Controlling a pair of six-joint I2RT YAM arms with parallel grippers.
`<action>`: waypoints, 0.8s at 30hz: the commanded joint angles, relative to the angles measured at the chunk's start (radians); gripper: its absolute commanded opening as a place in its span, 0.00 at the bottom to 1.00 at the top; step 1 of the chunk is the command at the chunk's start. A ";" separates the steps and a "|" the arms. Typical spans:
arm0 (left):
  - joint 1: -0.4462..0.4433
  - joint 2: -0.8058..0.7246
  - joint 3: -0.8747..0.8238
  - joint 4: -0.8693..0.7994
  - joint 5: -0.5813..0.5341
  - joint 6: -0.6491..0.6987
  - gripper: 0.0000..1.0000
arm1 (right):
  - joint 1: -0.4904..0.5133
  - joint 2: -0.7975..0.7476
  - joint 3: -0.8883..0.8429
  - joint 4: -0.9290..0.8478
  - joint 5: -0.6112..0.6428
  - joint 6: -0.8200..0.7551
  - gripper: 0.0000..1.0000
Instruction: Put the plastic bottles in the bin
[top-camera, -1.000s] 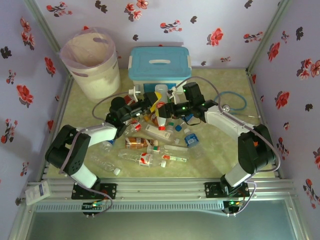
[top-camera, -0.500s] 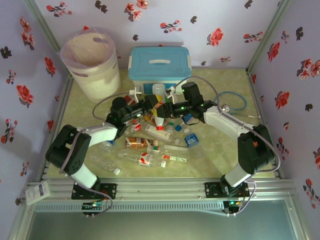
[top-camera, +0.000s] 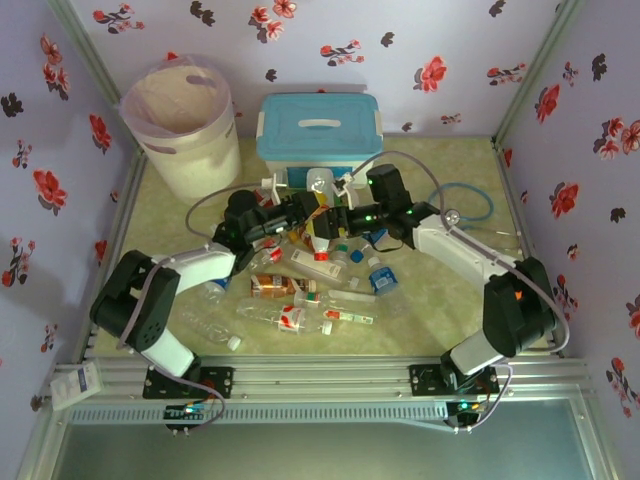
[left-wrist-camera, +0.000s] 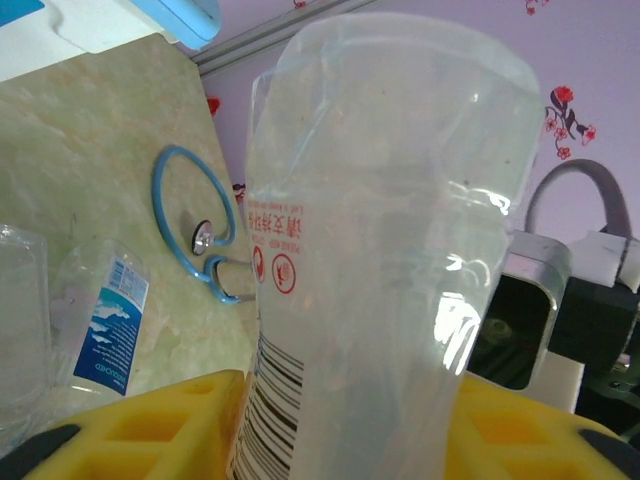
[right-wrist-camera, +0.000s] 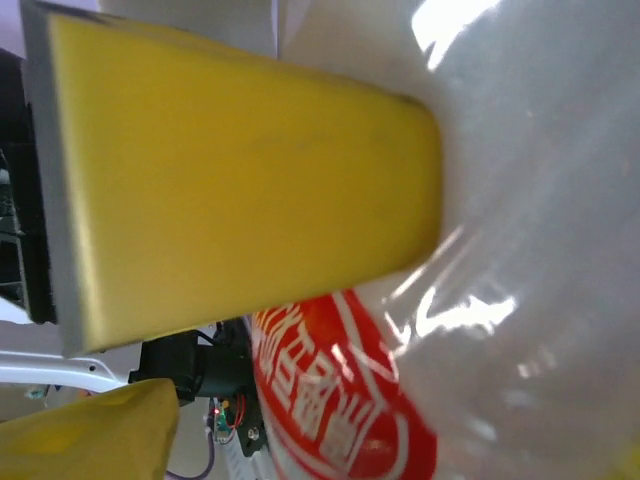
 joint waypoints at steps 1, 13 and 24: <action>-0.001 -0.055 0.055 -0.117 -0.012 0.101 0.45 | -0.049 -0.088 -0.029 -0.059 0.057 -0.048 0.85; 0.151 -0.159 0.531 -0.773 0.039 0.497 0.35 | -0.270 -0.279 -0.162 -0.147 0.177 0.005 0.90; 0.497 -0.090 0.916 -1.036 -0.117 0.690 0.31 | -0.315 -0.290 -0.185 -0.231 0.226 -0.045 0.89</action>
